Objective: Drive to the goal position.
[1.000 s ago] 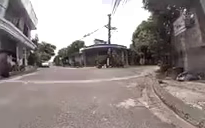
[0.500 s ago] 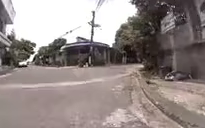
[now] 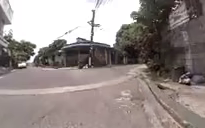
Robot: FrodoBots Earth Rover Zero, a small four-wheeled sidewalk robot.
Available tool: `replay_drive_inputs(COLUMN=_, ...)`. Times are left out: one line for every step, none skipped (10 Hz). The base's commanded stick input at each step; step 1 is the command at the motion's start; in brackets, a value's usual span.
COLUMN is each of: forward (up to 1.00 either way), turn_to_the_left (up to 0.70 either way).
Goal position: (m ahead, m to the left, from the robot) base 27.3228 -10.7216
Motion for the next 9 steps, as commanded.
replay_drive_inputs(forward=1.0, turn_to_the_left=0.0)
replay_drive_inputs(forward=1.0, turn_to_the_left=0.0)
replay_drive_inputs(forward=1.0, turn_to_the_left=0.0)
replay_drive_inputs(forward=1.0, turn_to_the_left=0.0)
replay_drive_inputs(forward=1.0, turn_to_the_left=0.0)
replay_drive_inputs(forward=1.0, turn_to_the_left=-0.04)
replay_drive_inputs(forward=1.0, turn_to_the_left=-0.25)
replay_drive_inputs(forward=1.0, turn_to_the_left=-0.36)
replay_drive_inputs(forward=1.0, turn_to_the_left=-0.25)
